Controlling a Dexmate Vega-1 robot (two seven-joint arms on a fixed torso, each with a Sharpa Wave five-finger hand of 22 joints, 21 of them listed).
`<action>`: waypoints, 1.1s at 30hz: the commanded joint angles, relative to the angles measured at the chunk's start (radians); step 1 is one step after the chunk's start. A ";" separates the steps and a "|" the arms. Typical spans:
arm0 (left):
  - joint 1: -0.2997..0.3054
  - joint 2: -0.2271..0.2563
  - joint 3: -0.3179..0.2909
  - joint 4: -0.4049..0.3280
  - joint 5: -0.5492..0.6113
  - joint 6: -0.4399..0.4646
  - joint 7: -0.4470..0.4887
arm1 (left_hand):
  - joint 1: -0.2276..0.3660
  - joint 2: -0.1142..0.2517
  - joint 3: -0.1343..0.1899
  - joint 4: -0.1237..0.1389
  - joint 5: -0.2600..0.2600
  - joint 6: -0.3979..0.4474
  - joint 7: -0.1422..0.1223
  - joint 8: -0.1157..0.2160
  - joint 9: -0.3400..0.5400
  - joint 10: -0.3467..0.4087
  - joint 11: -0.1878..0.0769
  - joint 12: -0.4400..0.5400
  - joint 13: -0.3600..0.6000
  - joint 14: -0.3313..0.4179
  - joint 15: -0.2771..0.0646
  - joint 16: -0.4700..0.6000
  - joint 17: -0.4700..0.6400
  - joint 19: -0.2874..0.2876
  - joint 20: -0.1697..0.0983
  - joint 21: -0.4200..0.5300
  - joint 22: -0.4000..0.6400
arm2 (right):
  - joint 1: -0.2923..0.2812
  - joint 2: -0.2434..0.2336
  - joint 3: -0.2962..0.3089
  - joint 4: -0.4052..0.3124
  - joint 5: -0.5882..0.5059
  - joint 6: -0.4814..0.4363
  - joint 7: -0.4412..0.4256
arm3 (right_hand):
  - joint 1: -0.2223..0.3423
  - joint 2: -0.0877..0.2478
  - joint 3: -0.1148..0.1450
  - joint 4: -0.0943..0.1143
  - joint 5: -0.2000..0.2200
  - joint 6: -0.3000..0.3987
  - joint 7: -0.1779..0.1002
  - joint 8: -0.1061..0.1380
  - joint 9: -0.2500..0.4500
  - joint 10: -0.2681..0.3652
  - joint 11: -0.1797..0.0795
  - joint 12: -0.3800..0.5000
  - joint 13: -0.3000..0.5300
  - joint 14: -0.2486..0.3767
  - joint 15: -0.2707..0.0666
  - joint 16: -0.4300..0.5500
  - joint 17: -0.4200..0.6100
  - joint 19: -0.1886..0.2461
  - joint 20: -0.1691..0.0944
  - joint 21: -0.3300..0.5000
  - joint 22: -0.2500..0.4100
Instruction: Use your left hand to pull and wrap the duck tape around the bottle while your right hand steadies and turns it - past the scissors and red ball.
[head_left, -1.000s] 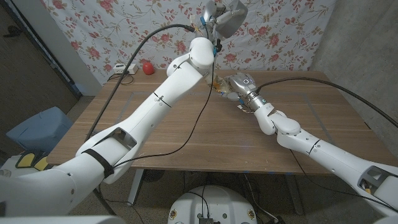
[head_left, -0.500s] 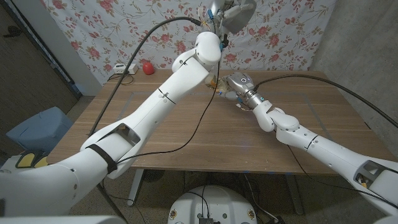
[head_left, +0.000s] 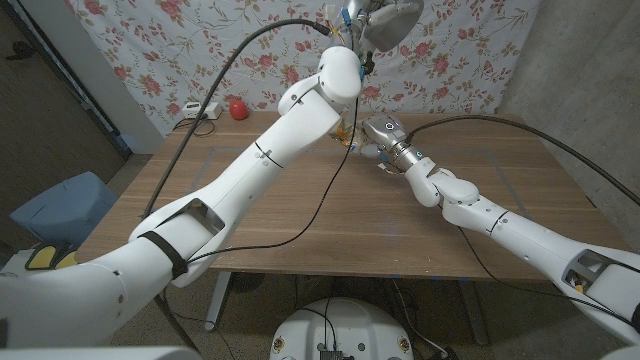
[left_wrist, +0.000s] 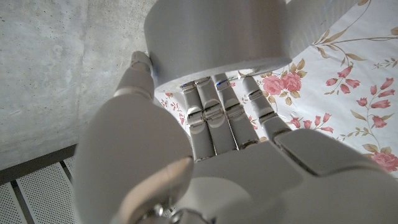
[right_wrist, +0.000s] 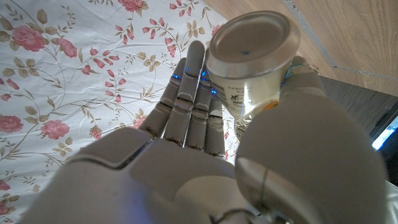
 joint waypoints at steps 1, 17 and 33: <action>0.033 0.032 0.014 -0.121 0.040 0.098 -0.006 | 0.199 0.186 -0.005 0.000 -0.002 0.019 0.013 0.005 0.002 0.114 -0.090 0.004 -0.003 0.015 -0.110 0.001 0.001 -0.001 -0.007 0.009 0.005 | 0.030 0.003 -0.010 0.031 0.025 0.025 0.037 | 0.161 0.264 0.002 0.004 0.006 0.285 -0.216 0.000 0.003 0.208 -0.187 0.001 0.000 0.135 -0.214 -0.004 0.003 -0.001 -0.119 0.007 -0.001; 0.086 0.084 -0.019 -0.272 0.053 0.164 -0.015 | 0.209 0.177 0.001 -0.005 0.007 0.042 0.023 0.003 0.000 0.142 -0.087 0.011 -0.002 0.029 -0.103 -0.006 -0.006 -0.008 -0.014 0.016 0.004 | 0.046 0.001 -0.023 0.026 0.028 0.029 0.091 | 0.164 0.264 -0.006 0.008 0.006 0.288 -0.216 -0.003 0.006 0.210 -0.182 -0.003 0.004 0.136 -0.213 -0.011 0.006 -0.004 -0.120 0.015 -0.002; 0.157 0.206 -0.028 -0.500 0.058 0.307 -0.078 | 0.215 0.154 0.017 -0.008 0.022 0.066 0.036 -0.004 -0.006 0.170 -0.078 0.016 -0.009 0.067 -0.094 -0.017 -0.012 0.006 -0.018 0.033 0.000 | 0.049 0.013 -0.022 0.023 0.025 0.015 0.089 | 0.168 0.266 -0.012 0.013 0.005 0.289 -0.216 -0.008 0.006 0.208 -0.186 -0.011 0.004 0.136 -0.214 -0.018 0.008 -0.008 -0.120 0.022 -0.003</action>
